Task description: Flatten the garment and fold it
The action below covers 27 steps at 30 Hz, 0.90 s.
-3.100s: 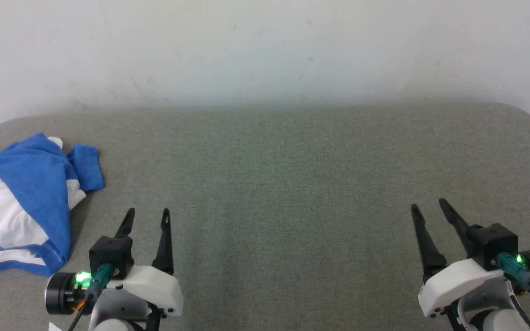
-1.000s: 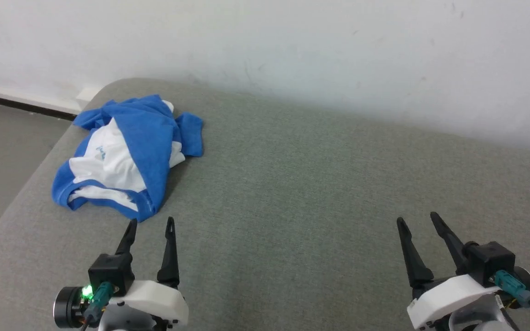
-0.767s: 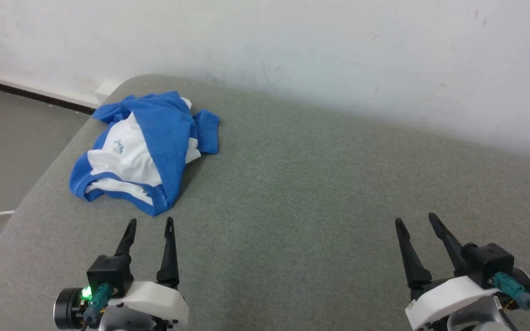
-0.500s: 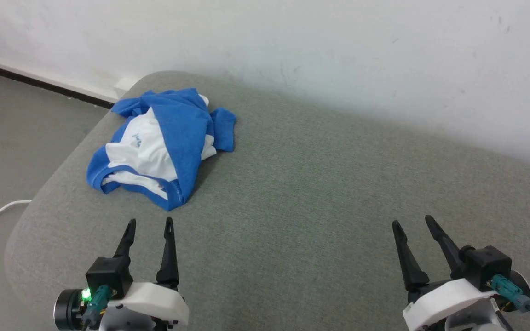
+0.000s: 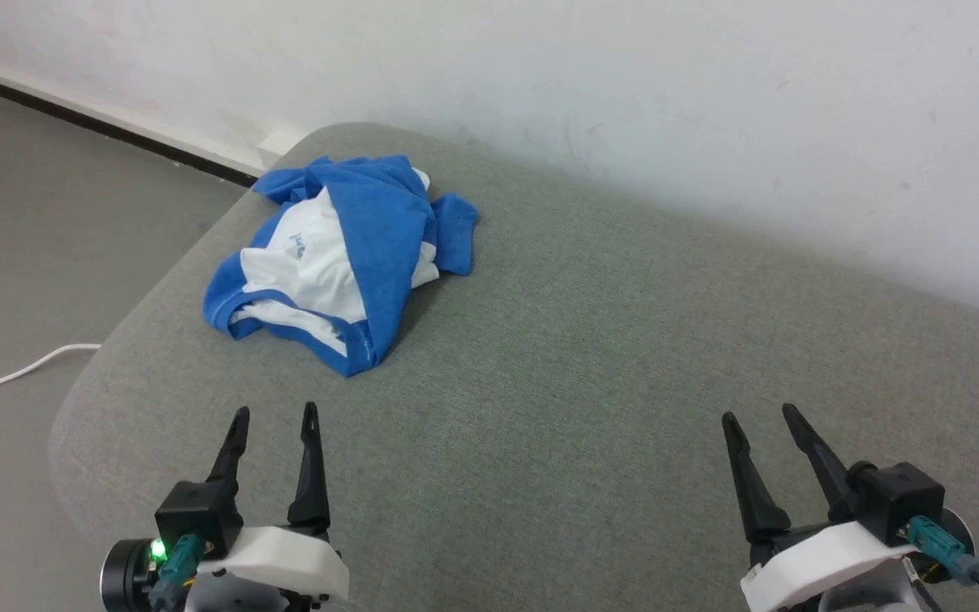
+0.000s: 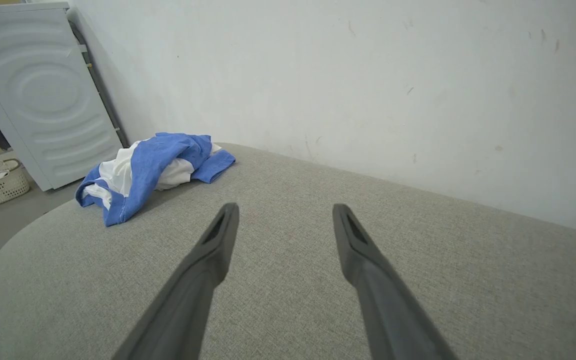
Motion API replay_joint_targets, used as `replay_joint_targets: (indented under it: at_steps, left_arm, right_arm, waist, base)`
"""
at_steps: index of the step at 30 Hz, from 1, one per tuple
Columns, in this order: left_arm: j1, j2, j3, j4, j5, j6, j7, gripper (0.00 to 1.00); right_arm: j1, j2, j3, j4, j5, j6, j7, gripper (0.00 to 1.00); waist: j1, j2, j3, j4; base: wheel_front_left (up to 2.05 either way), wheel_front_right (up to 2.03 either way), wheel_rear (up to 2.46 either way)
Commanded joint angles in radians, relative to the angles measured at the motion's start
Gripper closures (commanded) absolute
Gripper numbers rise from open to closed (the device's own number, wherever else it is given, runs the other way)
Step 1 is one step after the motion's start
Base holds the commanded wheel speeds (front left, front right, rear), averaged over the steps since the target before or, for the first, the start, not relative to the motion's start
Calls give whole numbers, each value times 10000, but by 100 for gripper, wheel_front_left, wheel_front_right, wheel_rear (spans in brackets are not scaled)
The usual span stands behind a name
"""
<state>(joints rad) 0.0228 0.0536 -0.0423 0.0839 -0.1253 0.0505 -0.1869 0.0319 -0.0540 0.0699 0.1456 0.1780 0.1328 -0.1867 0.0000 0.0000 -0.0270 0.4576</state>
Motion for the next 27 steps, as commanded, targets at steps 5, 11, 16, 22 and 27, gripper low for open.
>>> replay_joint_targets:
  at_steps: [5, 11, 16, 22, 27]
  left_arm:
    - [222, -26, -79, 94, -158, 98, -183, 0]
    - [255, -28, -98, 153, -213, 129, -309, 0]
    - [282, -29, -110, 191, -248, 135, -413, 0]
    - [283, -31, -147, 281, -312, 152, -538, 0]
    - [291, -32, -163, 349, -380, 183, -643, 0]
  right_arm:
    - [160, 28, 51, 105, 155, -16, -186, 0]
    - [162, 30, 109, 182, 159, -17, -312, 0]
    - [164, 32, 163, 237, 241, -18, -416, 0]
    - [178, 34, 204, 333, 340, -19, -541, 0]
    - [210, 36, 252, 452, 432, -20, -645, 0]
  waist:
    - [0, 0, -22, 286]
    - [0, 0, -69, 562]
    - [0, 0, -75, 787]
    - [0, 0, -66, 1073]
    - [0, 0, -79, 1311]
  base:
    - [0, 0, 0]
    - [0, 0, 0]
    - [0, 0, 0]
    - [0, 0, 0]
    - [0, 0, 0]
